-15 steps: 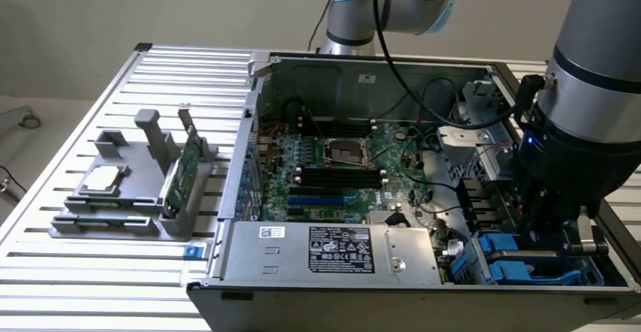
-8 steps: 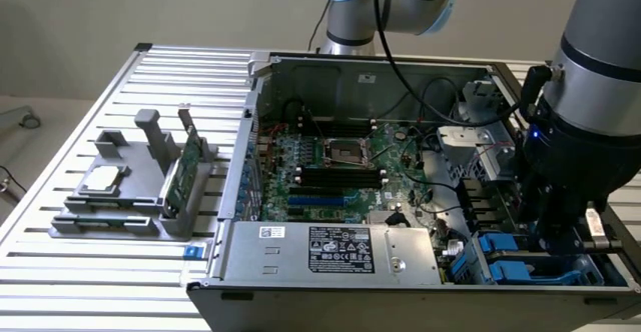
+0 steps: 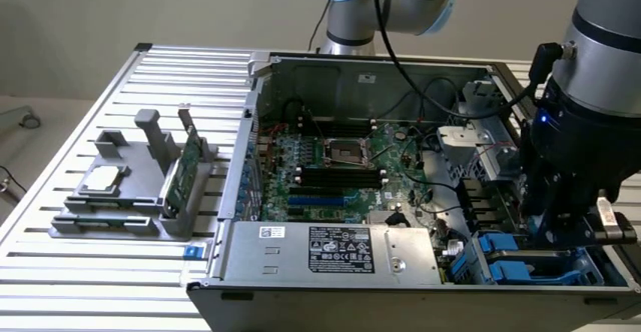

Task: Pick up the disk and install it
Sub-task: 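Insert the second disk wire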

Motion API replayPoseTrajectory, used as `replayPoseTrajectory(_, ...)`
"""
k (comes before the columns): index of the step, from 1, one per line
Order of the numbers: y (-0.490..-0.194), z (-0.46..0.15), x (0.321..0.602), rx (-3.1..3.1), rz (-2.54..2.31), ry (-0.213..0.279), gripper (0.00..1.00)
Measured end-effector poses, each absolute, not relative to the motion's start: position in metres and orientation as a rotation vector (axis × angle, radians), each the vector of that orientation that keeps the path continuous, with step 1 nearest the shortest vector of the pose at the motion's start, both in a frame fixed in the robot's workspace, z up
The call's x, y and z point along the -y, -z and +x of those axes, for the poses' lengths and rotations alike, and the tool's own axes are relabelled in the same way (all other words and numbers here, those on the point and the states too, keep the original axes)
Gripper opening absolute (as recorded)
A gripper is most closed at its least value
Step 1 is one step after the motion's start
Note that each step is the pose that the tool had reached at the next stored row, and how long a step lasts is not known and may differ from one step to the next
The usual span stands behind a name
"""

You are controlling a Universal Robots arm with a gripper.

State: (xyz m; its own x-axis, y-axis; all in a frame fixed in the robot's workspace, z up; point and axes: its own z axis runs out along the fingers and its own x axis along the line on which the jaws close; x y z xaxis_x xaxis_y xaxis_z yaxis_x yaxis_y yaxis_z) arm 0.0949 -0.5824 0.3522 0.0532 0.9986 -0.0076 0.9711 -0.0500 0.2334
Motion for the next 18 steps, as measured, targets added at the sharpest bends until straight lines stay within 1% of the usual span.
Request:
replayPoseTrajectory(3,-0.353,0.085,0.583,-2.035,2.145,-0.233,0.40)
replayPoseTrajectory(5,-0.355,0.078,0.583,-2.035,2.144,-0.232,0.28)
replayPoseTrajectory(6,-0.356,0.074,0.583,-2.035,2.144,-0.232,0.28)
replayPoseTrajectory(7,-0.356,0.071,0.583,-2.035,2.145,-0.232,0.22)
replayPoseTrajectory(8,-0.358,0.068,0.583,-2.035,2.145,-0.232,0.22)
replayPoseTrajectory(10,-0.360,0.063,0.583,-2.035,2.144,-0.232,0.11)
replayPoseTrajectory(18,-0.360,0.062,0.583,-2.035,2.145,-0.234,0.11)
